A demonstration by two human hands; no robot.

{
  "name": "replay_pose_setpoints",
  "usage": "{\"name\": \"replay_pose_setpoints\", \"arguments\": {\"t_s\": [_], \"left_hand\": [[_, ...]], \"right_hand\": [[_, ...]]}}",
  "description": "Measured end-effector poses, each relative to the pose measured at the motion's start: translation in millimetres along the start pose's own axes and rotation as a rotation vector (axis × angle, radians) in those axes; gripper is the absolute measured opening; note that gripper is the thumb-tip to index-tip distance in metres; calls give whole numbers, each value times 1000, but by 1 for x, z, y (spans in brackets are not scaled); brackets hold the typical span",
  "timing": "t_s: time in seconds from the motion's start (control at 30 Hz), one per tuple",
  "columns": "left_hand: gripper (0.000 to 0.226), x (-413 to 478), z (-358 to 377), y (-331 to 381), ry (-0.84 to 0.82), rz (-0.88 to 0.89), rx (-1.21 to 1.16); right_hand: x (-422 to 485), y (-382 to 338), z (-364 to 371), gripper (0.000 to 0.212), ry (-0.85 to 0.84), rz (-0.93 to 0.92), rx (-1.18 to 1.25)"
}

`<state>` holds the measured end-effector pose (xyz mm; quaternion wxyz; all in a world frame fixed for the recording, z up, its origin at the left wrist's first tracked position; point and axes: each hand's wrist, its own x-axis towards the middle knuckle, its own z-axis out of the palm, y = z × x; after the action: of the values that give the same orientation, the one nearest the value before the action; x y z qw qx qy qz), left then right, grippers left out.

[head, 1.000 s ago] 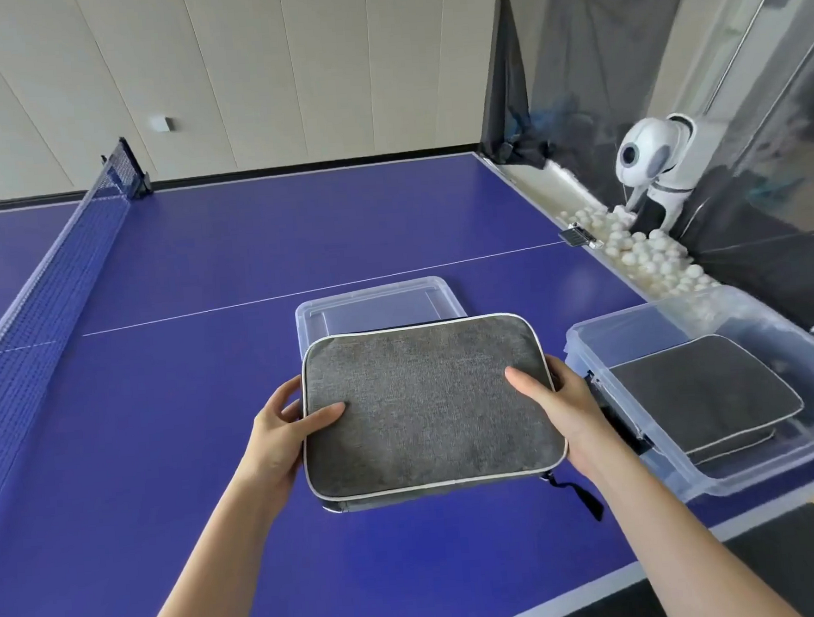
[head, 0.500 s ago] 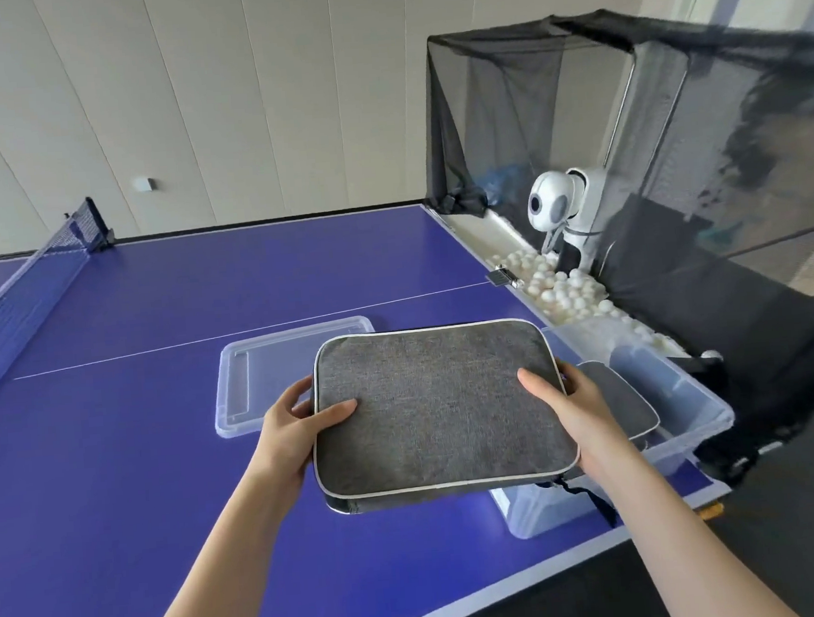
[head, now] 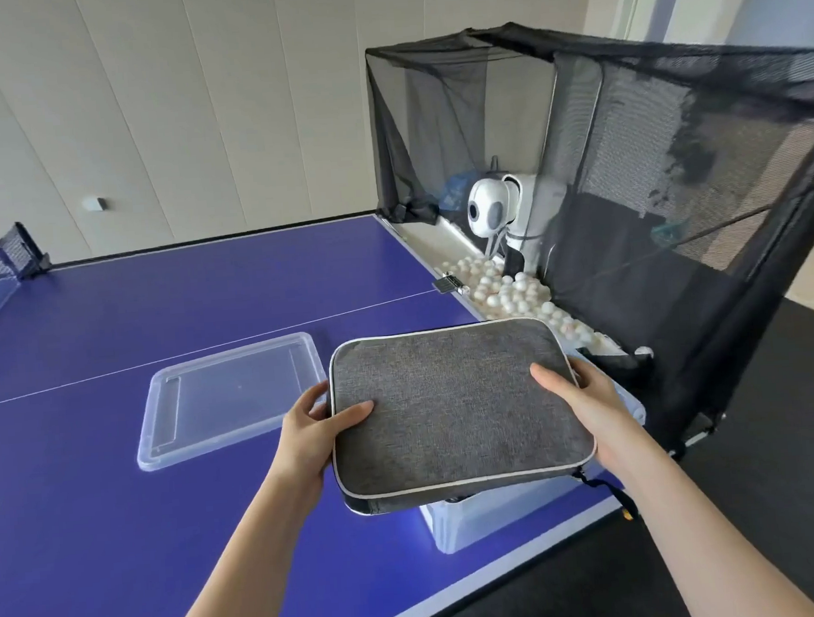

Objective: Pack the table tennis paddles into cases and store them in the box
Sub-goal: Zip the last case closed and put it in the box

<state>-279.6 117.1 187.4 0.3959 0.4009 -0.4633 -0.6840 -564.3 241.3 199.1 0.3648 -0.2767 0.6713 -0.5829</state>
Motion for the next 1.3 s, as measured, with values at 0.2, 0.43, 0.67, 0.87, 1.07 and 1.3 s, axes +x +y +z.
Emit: {"name": "replay_pose_setpoints", "arguments": {"t_s": [0.2,0.43,0.67,0.87,1.07,1.3], "left_hand": [[63,42,34,-16,-4,-35,-31],[62,98,69,-42,38,-89,-90],[59,131,110,-78,98,-129,-112],[67,138,124,-110,189,-172,-28],[71,138,127,-142,318,-234,106],[68,135,132,-166,395,-304,165]], "right_hand": [[46,-1,-26,38,-6,23,10],[113,-4,-48,64,-10,87,-54],[161,14,-73,53,-26,168,-83],[188,44,-78,38,-33,180,-176],[209,75,-74,28,-96,164,-226],[222,106,-76,29,-166,157,-315]]}}
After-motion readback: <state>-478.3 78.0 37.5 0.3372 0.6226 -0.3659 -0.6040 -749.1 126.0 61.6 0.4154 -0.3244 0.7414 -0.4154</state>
